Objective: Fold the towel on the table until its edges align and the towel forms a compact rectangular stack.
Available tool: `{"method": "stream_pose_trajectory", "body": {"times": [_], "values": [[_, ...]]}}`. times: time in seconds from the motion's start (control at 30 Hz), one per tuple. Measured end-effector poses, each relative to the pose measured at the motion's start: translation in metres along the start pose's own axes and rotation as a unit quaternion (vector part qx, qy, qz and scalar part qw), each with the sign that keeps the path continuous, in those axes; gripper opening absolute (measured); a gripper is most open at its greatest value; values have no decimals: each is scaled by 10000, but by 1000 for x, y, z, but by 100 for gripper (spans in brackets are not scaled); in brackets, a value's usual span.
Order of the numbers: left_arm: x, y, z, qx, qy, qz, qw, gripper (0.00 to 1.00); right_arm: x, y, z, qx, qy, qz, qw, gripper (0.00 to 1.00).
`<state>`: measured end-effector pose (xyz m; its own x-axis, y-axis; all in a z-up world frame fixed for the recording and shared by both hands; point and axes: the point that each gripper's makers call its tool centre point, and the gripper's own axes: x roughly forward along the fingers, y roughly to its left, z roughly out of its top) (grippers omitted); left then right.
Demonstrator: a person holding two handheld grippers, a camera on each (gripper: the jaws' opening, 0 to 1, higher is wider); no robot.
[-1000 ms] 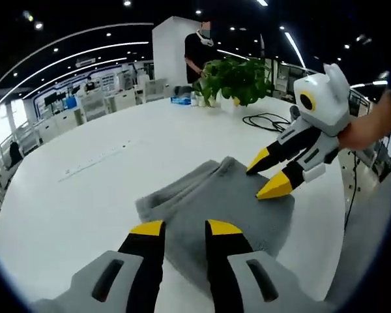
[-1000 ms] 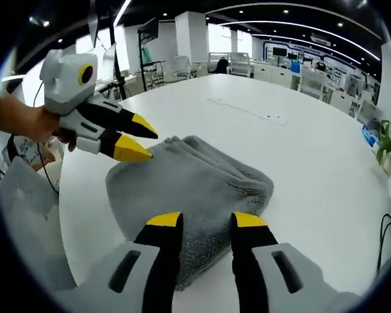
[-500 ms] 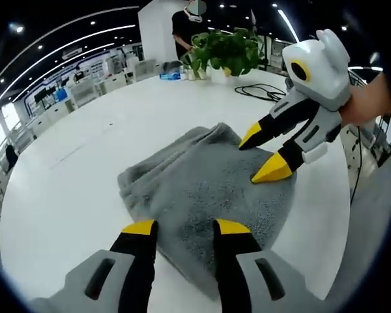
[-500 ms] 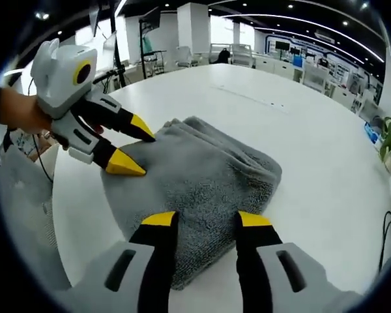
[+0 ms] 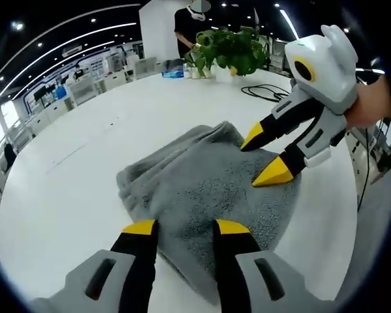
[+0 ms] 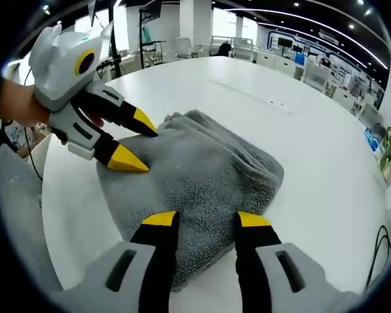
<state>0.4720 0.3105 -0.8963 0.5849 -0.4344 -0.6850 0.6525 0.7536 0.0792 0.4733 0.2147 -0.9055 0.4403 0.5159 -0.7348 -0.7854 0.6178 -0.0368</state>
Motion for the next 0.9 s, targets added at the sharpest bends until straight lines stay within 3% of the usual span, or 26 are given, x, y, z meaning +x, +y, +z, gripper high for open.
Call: {"method": "stream_pose_trajectory", "body": {"times": [0.43,0.8,0.9], "values": [[27,35,21,-30,-100,14,9999,35,23,-36,21,-103,-35,-106,9999,34],[26,37,25,-77,-79,21,9999,35,19,-41,25,49,-57,-57,10000,34],[18,40,32,-118,-208,151,9996,38,8,-39,32,73,-409,-83,9991,36]]}}
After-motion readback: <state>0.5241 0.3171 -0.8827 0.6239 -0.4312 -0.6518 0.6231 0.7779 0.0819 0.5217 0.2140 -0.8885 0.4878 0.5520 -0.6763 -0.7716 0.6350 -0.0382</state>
